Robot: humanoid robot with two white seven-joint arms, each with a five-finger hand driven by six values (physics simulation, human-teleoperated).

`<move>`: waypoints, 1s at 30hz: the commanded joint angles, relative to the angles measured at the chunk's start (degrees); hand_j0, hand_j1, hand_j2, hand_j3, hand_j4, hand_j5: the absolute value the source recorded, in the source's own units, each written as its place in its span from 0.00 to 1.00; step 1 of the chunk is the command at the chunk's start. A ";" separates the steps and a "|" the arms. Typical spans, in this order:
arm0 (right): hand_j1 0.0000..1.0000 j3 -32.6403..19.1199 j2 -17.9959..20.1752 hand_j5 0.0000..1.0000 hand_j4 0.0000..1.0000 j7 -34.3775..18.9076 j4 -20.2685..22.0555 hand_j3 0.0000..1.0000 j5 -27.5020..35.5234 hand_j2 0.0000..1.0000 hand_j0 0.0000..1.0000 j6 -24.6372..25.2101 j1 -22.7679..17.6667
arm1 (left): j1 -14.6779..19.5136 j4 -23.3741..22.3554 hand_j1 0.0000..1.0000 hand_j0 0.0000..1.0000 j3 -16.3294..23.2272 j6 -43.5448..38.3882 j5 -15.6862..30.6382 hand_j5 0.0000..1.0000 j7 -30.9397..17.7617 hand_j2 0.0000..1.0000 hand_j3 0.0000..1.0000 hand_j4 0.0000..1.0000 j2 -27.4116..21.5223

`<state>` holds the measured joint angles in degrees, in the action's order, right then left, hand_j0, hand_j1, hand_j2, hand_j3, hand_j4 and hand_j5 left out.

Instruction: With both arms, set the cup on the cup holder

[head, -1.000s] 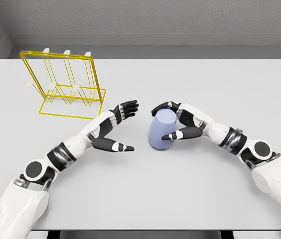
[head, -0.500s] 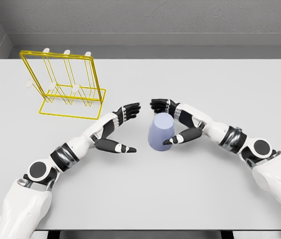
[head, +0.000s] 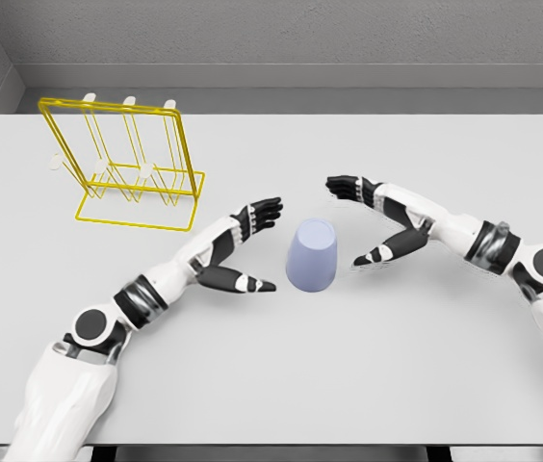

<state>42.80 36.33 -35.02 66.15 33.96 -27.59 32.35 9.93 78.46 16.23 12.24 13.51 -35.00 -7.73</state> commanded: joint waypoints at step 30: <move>1.00 -2.28 15.96 1.00 1.00 8.74 -3.31 1.00 -21.84 1.00 1.00 -7.41 5.97 | 2.90 -5.16 1.00 1.00 2.75 1.47 -3.05 1.00 0.00 1.00 1.00 1.00 5.71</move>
<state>40.75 52.51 -26.16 62.85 11.81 -35.11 38.32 12.83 73.39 18.78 13.72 10.00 -35.00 -2.20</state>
